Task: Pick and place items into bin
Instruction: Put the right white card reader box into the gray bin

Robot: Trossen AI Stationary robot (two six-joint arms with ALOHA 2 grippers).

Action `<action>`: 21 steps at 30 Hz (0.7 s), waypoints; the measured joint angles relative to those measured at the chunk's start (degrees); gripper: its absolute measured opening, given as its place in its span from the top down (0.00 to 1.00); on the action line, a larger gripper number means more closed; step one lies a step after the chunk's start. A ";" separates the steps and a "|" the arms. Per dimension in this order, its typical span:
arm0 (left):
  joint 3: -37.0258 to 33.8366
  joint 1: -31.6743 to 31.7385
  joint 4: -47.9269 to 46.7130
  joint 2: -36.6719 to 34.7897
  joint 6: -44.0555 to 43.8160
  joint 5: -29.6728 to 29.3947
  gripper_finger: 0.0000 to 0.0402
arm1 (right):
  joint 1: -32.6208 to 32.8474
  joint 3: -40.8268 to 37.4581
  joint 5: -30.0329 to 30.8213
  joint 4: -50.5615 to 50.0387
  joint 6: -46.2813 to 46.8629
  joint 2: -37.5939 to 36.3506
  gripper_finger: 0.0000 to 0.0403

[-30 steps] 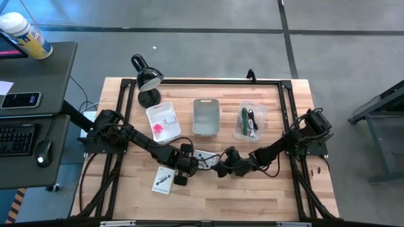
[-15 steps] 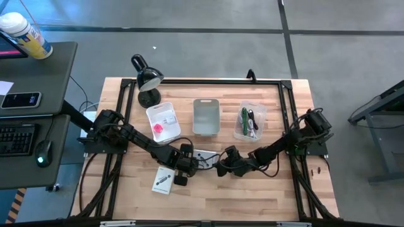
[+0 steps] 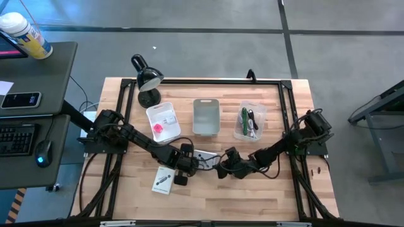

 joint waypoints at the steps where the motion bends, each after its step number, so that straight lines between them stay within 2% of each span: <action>1: 0.01 0.00 -0.19 -0.06 -0.13 0.12 1.00 | 0.17 0.00 0.03 -0.07 0.04 0.00 0.99; 11: 0.36 0.20 -1.73 -1.20 -0.06 0.43 1.00 | 0.24 0.00 1.07 -0.85 -0.81 -1.35 1.00; 21: 1.78 0.13 -2.64 -1.33 0.23 0.42 1.00 | 0.63 0.00 1.75 -8.00 -1.10 -5.29 1.00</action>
